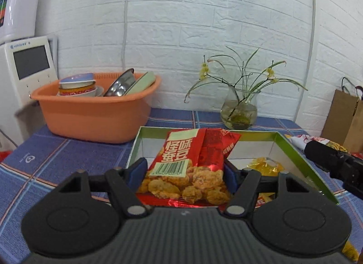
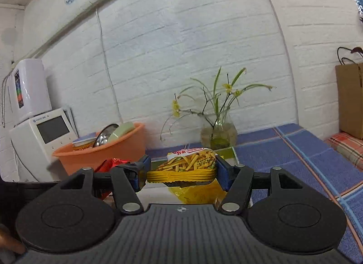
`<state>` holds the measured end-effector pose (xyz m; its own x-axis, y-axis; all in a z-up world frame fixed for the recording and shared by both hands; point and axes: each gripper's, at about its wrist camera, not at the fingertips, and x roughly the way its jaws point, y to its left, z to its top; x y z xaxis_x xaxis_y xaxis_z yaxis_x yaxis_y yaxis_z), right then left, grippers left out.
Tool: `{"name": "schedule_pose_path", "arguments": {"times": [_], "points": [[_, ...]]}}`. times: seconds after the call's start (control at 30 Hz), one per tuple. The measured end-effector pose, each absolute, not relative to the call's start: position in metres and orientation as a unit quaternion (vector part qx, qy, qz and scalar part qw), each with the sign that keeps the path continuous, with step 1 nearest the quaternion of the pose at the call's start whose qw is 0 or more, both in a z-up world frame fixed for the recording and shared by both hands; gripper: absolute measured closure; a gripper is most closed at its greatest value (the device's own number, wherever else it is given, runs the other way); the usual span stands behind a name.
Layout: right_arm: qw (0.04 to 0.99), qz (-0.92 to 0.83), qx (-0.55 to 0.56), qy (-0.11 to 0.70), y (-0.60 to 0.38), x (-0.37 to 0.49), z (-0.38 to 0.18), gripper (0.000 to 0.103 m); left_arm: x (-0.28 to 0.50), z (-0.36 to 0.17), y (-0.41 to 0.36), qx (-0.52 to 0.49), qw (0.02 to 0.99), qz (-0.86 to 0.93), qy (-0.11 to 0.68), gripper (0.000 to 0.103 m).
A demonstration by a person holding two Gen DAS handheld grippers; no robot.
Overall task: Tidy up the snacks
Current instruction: 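Lower both bags into the green box and open both tools, then grasp the green pea packet with the right tool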
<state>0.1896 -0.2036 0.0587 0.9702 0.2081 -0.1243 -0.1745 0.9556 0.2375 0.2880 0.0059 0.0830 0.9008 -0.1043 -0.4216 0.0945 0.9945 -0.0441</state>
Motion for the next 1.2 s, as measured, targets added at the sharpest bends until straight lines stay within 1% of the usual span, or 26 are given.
{"name": "schedule_pose_path", "arguments": {"times": [0.07,0.17,0.3,0.33,0.5,0.63,0.73,0.8,0.9,1.0,1.1,1.2], "points": [[0.984,0.083,0.123,0.102,-0.195,0.199,0.053,0.004,0.291,0.073,-0.002,0.016,0.973,-0.045,0.224,0.035],[0.975,0.068,0.152,0.149,-0.189,0.209,0.04,0.004,0.294,0.066,-0.005,0.027,0.972,-0.048,0.228,0.035],[0.978,0.074,0.146,0.131,-0.192,0.204,0.034,0.003,0.295,0.066,-0.001,0.022,0.973,-0.047,0.223,0.034],[0.978,0.079,0.145,0.126,-0.194,0.204,0.034,0.0,0.295,0.066,-0.001,0.021,0.974,-0.046,0.223,0.034],[0.971,0.101,0.176,0.127,-0.203,0.203,0.037,0.0,0.288,0.07,-0.005,0.037,0.977,-0.043,0.206,0.027],[0.973,0.108,0.169,0.116,-0.208,0.195,0.049,0.0,0.28,0.083,0.001,0.04,0.979,-0.042,0.195,0.024],[0.979,0.111,0.149,0.085,-0.213,0.181,0.066,0.0,0.269,0.097,0.013,0.036,0.982,-0.038,0.184,0.019],[0.982,0.116,0.138,0.058,-0.218,0.166,0.08,0.0,0.26,0.108,0.021,0.03,0.983,-0.036,0.176,0.01],[0.985,0.121,0.12,0.021,-0.226,0.143,0.1,0.0,0.243,0.119,0.03,0.035,0.985,-0.034,0.163,0.003],[0.989,0.108,0.105,-0.007,-0.234,0.122,0.112,0.0,0.224,0.119,0.033,0.047,0.986,-0.024,0.159,0.002],[0.99,0.102,0.096,-0.004,-0.245,0.108,0.111,0.0,0.212,0.111,0.03,0.082,0.982,-0.025,0.168,0.001],[0.993,0.09,0.074,0.032,-0.255,0.108,0.1,0.0,0.199,0.09,0.032,0.101,0.977,-0.018,0.188,0.001]]}}
